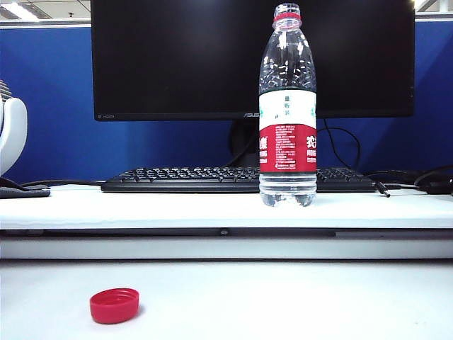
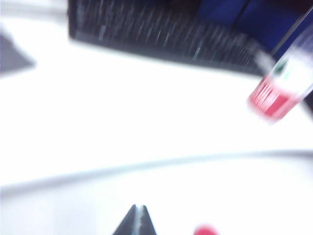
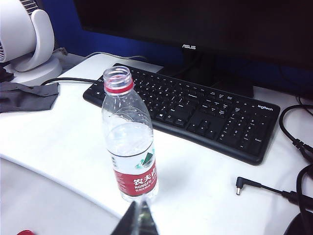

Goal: Unscrew the cap from the plastic bottle on the table.

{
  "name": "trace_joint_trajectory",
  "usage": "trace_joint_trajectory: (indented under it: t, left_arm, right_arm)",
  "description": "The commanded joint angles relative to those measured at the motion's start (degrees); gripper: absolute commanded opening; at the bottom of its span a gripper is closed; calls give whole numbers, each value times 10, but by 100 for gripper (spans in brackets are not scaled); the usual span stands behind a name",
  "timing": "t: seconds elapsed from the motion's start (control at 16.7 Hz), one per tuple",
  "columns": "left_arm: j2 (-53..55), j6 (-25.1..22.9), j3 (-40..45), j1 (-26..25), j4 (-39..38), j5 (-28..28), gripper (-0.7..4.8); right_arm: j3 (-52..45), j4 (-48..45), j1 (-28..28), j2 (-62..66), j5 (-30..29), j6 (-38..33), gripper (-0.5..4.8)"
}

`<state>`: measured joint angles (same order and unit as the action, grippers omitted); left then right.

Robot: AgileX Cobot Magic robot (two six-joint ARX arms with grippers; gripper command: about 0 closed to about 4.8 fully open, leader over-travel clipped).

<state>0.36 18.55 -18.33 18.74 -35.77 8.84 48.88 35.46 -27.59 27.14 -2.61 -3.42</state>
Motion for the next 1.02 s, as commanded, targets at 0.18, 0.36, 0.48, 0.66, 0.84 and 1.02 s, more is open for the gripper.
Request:
trace_joint_trajectory:
  t: [0.18,0.36,0.48,0.66,0.84,1.02]
  left_arm:
    - [-2,0,-2,0,-17,1,-4]
    - [-2,-37,-2,0,-14,-12,-4]
    - [-2,-37,1,-1,-3,-45,-4]
    - [-2,-54,53,-1,117,-120,-4]
    - [-2,-78,131,-28,286,-126,-4]
    - [-2,-77,178,-57,381,-127,-4]
  right_arm:
    - [3,-9,0,0,1,0,-1]
    - [3,-9,0,0,1,0,-1]
    - [3,-9,0,0,1,0,-1]
    - [3,-9,0,0,1,0,-1]
    - [3,-9,0,0,1,0,-1]
    - [3,-10,0,0,1,0,-1]
